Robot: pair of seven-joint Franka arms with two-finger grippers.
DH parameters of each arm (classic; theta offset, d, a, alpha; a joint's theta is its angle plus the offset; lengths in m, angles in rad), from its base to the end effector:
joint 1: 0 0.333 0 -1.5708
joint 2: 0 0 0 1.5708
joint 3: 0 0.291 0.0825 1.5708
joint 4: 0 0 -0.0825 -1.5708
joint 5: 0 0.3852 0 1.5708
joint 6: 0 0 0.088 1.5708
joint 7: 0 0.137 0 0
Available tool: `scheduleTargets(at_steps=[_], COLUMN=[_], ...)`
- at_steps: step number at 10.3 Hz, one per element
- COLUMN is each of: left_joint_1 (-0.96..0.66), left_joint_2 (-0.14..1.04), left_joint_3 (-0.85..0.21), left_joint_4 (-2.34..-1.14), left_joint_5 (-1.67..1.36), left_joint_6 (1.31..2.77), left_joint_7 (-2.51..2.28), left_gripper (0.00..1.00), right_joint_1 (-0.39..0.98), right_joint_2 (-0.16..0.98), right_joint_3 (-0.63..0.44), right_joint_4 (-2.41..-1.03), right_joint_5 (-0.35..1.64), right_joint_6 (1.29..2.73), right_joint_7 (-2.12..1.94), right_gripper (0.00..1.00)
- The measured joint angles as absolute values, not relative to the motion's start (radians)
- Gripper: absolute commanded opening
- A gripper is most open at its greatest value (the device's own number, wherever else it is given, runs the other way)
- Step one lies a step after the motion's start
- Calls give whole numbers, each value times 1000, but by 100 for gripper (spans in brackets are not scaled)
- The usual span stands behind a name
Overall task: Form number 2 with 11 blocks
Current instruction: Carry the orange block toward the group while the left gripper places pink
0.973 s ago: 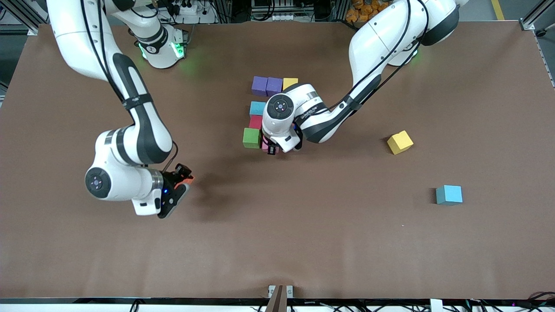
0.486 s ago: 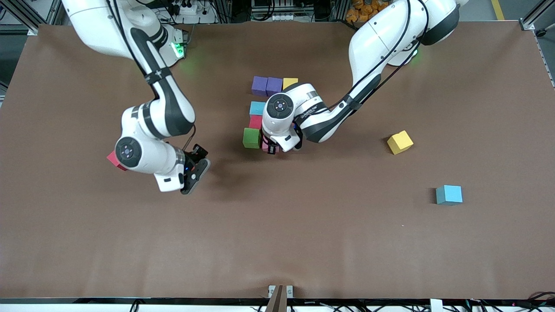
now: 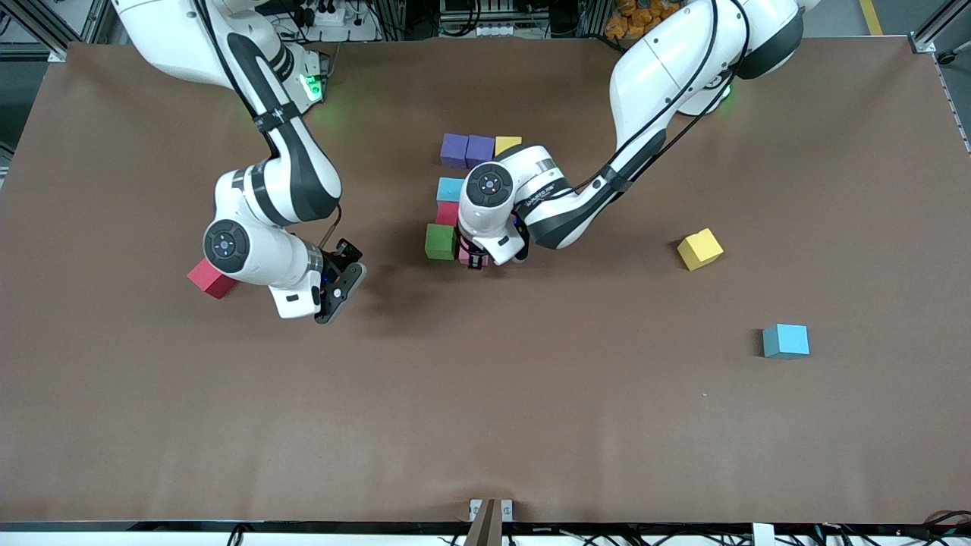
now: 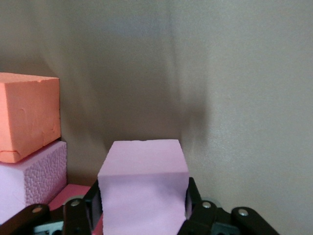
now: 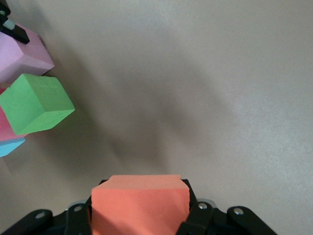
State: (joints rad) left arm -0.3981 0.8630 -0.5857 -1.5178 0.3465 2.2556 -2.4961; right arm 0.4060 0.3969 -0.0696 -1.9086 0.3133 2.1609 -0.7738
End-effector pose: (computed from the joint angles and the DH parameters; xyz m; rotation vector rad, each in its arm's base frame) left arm 0.4363 -0.5397 0.1639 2.3267 2.0924 -0.2624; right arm 0.5589 0.2170 0.2266 -2.5930 -1.2846 0.1298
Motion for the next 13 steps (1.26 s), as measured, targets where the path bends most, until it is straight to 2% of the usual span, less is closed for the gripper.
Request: scheduleTargets(at_steps=[4,10,11,13], left_joint_1=[-397,-380,-363,-225], left_joint_2=[862,847,833,801], left_joint_3=[-589,-622,-636,-757], left_joint_4=[-1521,-1520,-1519,-1516], left_joint_5=[347,347,347,348], left_joint_6=[2258,2259,2251,2209], left_joint_7=[-2496,-2473,-2465,-2419], left_gripper=[74,74,74,75], right_joint_1=[504,524,534,543], right_joint_2=[393,393,393,393], right_joint_3=[-165,-174,-174,-174], right_joint_4=[-1921,-1923,-1923,-1923], right_joint_5=[313,314,315,315], right_joint_6=[2169,2171,2178,2186], right_joint_7=[-774,-774,-773,-773], right_gripper=[32,32,32,32])
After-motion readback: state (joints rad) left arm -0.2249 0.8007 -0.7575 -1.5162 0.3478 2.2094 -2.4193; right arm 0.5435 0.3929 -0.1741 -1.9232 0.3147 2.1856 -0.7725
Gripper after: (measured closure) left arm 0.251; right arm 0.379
